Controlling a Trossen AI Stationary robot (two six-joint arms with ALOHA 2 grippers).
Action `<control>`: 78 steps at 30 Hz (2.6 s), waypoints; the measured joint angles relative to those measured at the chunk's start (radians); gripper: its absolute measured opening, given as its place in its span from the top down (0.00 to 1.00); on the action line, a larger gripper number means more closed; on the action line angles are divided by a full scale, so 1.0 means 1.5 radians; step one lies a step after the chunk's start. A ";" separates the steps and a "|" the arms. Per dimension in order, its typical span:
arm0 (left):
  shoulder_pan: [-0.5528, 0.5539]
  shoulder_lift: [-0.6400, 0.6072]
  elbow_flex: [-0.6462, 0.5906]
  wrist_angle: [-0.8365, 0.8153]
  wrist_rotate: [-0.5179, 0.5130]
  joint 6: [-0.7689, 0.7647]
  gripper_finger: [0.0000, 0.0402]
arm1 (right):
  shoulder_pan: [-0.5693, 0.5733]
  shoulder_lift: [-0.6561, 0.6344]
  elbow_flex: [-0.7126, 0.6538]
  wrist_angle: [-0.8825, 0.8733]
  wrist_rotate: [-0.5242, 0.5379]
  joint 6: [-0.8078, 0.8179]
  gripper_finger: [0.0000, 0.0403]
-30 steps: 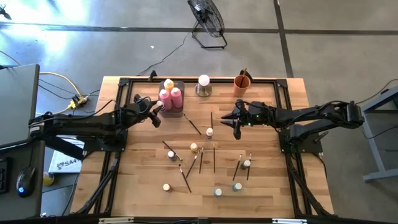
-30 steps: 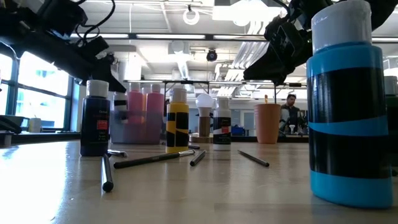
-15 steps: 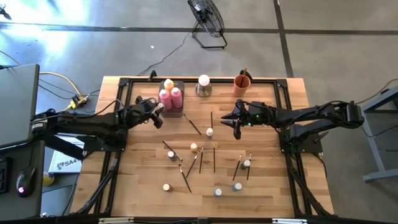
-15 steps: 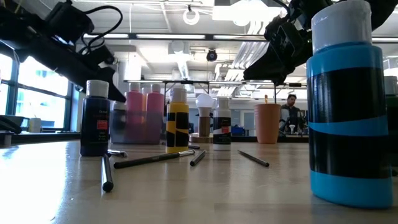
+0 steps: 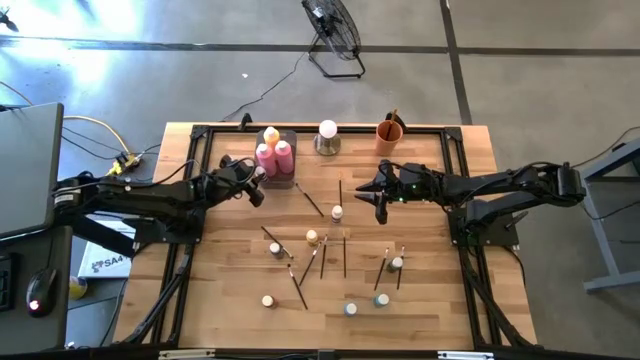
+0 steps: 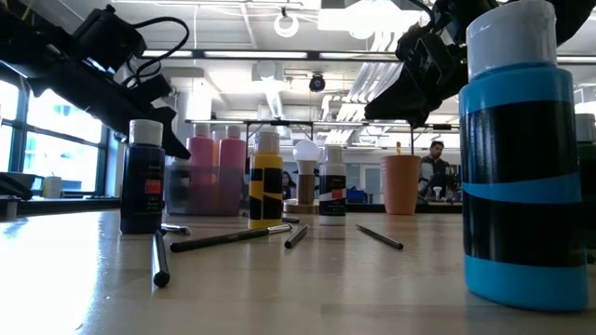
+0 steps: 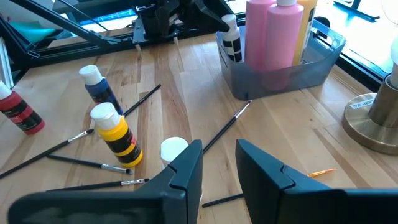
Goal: Pick & Place Paint Supplies
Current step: Put the left small white black paint bottle into the gray bin, then put the small white black paint bottle into the gray bin
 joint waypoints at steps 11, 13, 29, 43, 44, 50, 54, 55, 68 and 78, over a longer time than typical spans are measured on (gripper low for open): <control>0.000 0.041 0.001 0.025 0.000 -0.003 0.68 | 0.000 0.000 0.000 0.000 0.000 0.000 0.77; 0.000 0.041 0.001 0.030 0.000 -0.002 0.68 | 0.000 0.000 0.000 0.000 0.000 0.000 0.77; 0.000 0.040 0.001 0.021 -0.018 0.014 0.67 | 0.000 0.000 0.000 0.000 0.000 0.000 0.77; 0.000 0.040 0.001 0.040 -0.050 0.038 0.41 | 0.000 0.000 0.000 0.000 0.000 0.000 0.77; 0.000 0.040 0.001 0.049 -0.050 0.045 0.41 | 0.000 0.000 0.000 0.000 0.000 0.000 0.77; 0.000 0.037 0.001 0.094 -0.050 0.111 0.40 | 0.000 0.000 0.000 0.000 0.000 0.003 0.77; -0.001 0.037 0.019 0.087 -0.048 0.123 0.40 | 0.000 0.000 0.000 0.000 0.000 0.003 0.77; -0.001 0.037 0.028 0.082 -0.044 0.123 0.40 | 0.000 0.000 0.000 0.000 0.000 0.003 0.77; -0.001 0.006 0.194 -0.250 0.037 0.063 0.40 | 0.000 0.000 0.000 0.000 0.000 0.002 0.77; -0.001 0.006 0.241 -0.324 0.063 0.035 0.40 | 0.000 0.000 0.000 0.000 0.000 0.001 0.77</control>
